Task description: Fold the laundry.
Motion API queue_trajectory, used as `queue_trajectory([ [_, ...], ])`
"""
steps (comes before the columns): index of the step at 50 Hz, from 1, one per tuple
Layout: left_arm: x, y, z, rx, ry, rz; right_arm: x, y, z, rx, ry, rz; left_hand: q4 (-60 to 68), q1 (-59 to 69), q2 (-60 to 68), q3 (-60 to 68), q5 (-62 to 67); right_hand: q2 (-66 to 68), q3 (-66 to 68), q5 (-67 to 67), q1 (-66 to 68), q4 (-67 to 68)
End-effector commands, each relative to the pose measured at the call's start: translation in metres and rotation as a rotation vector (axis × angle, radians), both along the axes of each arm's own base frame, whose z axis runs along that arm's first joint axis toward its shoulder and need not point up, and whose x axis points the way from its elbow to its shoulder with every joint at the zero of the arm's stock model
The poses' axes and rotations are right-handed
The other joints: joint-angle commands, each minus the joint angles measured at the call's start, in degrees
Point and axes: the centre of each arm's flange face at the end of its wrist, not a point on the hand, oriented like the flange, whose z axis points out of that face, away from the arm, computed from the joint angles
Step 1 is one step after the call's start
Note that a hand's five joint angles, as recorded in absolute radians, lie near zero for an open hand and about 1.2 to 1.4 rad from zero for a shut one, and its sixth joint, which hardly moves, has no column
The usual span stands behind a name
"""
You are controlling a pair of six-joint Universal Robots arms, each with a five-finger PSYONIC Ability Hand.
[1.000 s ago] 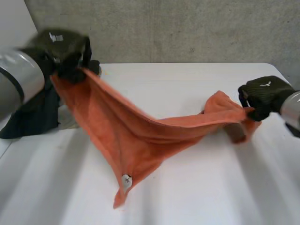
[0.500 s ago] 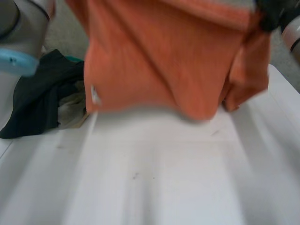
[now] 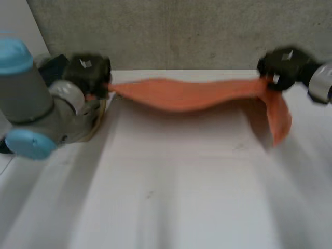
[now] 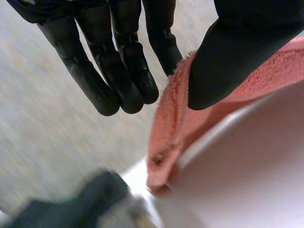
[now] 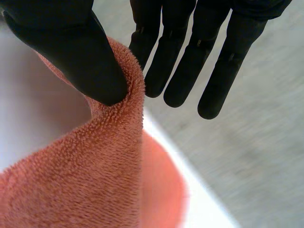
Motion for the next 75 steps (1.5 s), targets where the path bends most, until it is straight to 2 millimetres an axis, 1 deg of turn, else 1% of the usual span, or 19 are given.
queue_trajectory([
  [1,-0.001,0.009,-0.065,0.136,-0.114,-0.041,0.01,0.02,-0.084,0.154,0.227,0.091,11.6,14.3,11.5,11.9,13.4,12.8,11.9,13.0,15.5,11.7],
  [3,-0.001,0.009,-0.067,0.139,-0.123,-0.041,0.011,0.022,-0.095,0.164,0.259,0.085,11.6,14.3,11.5,11.9,13.4,10.9,10.1,11.1,13.7,9.8],
  [5,0.0,0.01,-0.063,0.133,-0.122,-0.036,0.01,0.021,-0.102,0.18,0.258,0.045,11.6,14.3,11.5,11.9,13.4,-14.3,-15.2,-14.1,-11.6,-15.5],
  [7,0.001,0.01,-0.06,0.127,-0.118,-0.033,0.01,0.022,-0.104,0.197,0.244,0.011,11.6,14.3,11.5,11.9,13.4,-24.7,-25.5,-24.5,-21.9,-25.8],
  [9,0.002,0.011,-0.051,0.109,-0.11,-0.029,0.008,0.025,-0.102,0.23,0.201,-0.061,11.6,14.3,11.5,11.9,13.4,-42.3,-43.2,-42.2,-39.6,-43.5],
  [14,0.006,0.013,-0.039,0.085,-0.092,-0.016,-0.004,0.042,-0.087,0.284,0.119,-0.24,11.6,14.3,11.5,11.9,13.4,-57.2,-58.1,-57.0,-54.5,-58.3],
  [19,0.01,0.014,-0.032,0.079,-0.073,-0.008,-0.027,0.063,-0.073,0.313,0.046,-0.417,11.6,14.3,11.5,11.9,13.4,-57.2,-58.1,-57.0,-54.5,-58.3],
  [27,0.013,0.012,-0.029,0.075,-0.064,0.003,-0.047,0.075,-0.097,0.307,0.069,-0.453,11.6,14.3,11.5,11.9,13.4,-49.1,-50.0,-49.0,-46.4,-50.3],
  [39,0.017,0.008,-0.022,0.061,-0.052,0.015,-0.055,0.05,-0.138,0.225,0.074,-0.397,11.6,14.3,11.5,11.9,13.4,-32.0,-32.8,-31.8,-29.2,-33.1],
  [42,0.017,0.01,-0.022,0.066,-0.051,0.015,-0.057,0.043,-0.142,0.215,0.078,-0.409,11.6,14.3,11.5,11.9,13.4,-12.9,-13.8,-12.7,-10.1,-14.0],
  [43,0.018,0.011,-0.021,0.069,-0.053,0.016,-0.06,0.041,-0.143,0.215,0.081,-0.429,11.6,14.3,11.5,11.9,13.4,12.5,11.7,12.7,15.3,11.4],
  [46,0.019,0.014,-0.019,0.079,-0.06,0.014,-0.066,0.042,-0.136,0.207,0.075,-0.471,11.6,14.3,11.5,11.9,13.4,12.8,11.9,13.0,15.5,11.7],
  [50,0.023,0.026,-0.019,0.128,-0.102,0.016,-0.072,0.046,-0.105,0.152,0.05,-0.488,11.6,14.3,11.5,11.9,13.4,12.8,11.9,13.0,15.5,11.7],
  [55,0.04,0.062,-0.025,0.285,-0.306,0.025,-0.079,0.074,-0.073,0.28,0.118,-0.391,11.6,14.3,11.5,11.9,13.4,12.8,11.9,13.0,15.5,11.7],
  [58,0.049,0.081,-0.031,0.376,-0.424,0.013,-0.09,0.081,-0.067,0.388,0.165,-0.348,11.6,14.3,11.5,11.9,13.4,12.8,11.9,13.0,15.5,11.7],
  [63,0.06,0.118,-0.051,0.562,-0.633,-0.082,-0.104,0.1,-0.057,0.554,0.447,-0.206,11.6,14.3,11.5,11.9,13.4,12.8,11.9,13.0,15.5,11.7],
  [65,0.059,0.122,-0.055,0.566,-0.655,-0.112,-0.107,0.104,-0.058,0.595,0.541,-0.147,11.6,14.3,11.5,11.9,13.4,12.8,11.9,13.0,15.5,11.7],
  [69,0.048,0.118,-0.059,0.529,-0.669,-0.146,-0.094,0.104,-0.068,0.625,0.626,-0.087,11.6,14.3,11.5,11.9,13.4,12.8,11.9,13.0,15.5,11.7],
  [75,0.024,0.064,-0.04,0.347,-0.596,-0.078,-0.075,0.064,-0.062,0.439,0.556,-0.183,11.6,14.3,11.5,11.9,13.4,12.8,11.9,13.0,15.5,11.7],
])
